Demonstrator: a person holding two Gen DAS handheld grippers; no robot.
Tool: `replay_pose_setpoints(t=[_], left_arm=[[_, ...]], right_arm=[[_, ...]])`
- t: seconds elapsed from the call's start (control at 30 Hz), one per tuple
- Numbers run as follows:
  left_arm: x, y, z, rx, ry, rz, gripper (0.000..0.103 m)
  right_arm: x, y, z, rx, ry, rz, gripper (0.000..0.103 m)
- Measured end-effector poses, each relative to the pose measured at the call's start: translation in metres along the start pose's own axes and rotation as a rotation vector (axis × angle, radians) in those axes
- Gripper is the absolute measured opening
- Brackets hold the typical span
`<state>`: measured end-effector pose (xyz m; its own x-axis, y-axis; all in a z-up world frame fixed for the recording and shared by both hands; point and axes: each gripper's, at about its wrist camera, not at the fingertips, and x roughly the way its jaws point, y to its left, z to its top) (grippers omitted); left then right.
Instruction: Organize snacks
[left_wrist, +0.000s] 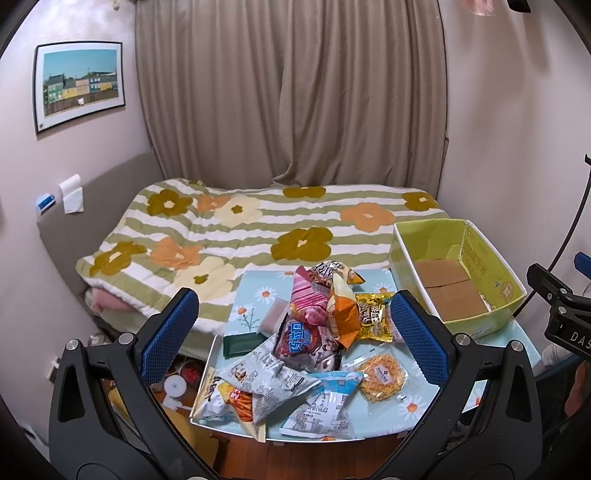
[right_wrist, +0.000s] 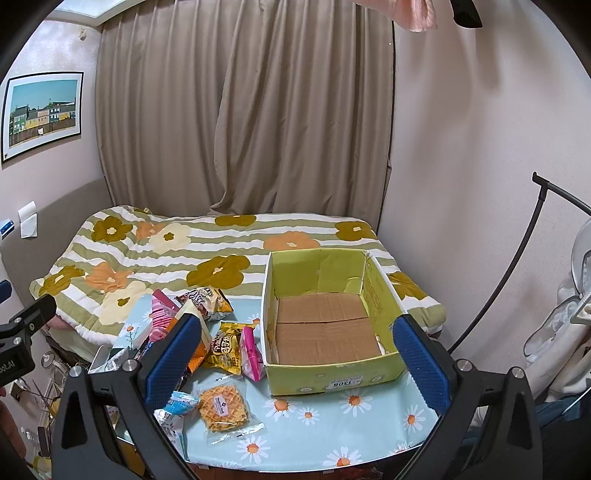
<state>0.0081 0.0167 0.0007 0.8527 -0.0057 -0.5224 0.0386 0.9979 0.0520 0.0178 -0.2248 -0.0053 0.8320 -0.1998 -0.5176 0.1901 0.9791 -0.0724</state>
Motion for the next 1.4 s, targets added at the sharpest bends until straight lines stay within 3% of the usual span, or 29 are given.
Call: replay_pose_setpoints(t=[0.37,0.57,0.77,1.0,1.1,1.27,1.4], left_arm=[[-0.003,0.006,0.004,0.002,0.006,0.008,0.103],[0.006,0.038,0.008,-0.007,0.079,0.071,0.103],[0.039,0.053,-0.039,0.072,0.226,0.082,0.103],[0.098,0.052,-0.088,0.287,0.368,-0.021,0.103],[0.129,0.053,-0.101,0.345,0.438,-0.104,0.103],[0.166,0.046,-0.119,0.447,0.502,-0.2,0.103],[0.186,0.039,-0.133,0.541,0.517,-0.235,0.103]], right_arm=[[-0.002,0.004,0.0,-0.006,0.0,0.016,0.103],[0.014,0.023,-0.004,-0.038,0.055,0.131,0.103],[0.057,0.062,-0.043,-0.084,0.199,0.285,0.103],[0.097,0.1,-0.083,-0.057,0.369,0.363,0.103],[0.111,0.111,-0.093,-0.001,0.441,0.378,0.103],[0.136,0.131,-0.118,0.064,0.553,0.371,0.103],[0.152,0.142,-0.138,0.129,0.621,0.364,0.103]])
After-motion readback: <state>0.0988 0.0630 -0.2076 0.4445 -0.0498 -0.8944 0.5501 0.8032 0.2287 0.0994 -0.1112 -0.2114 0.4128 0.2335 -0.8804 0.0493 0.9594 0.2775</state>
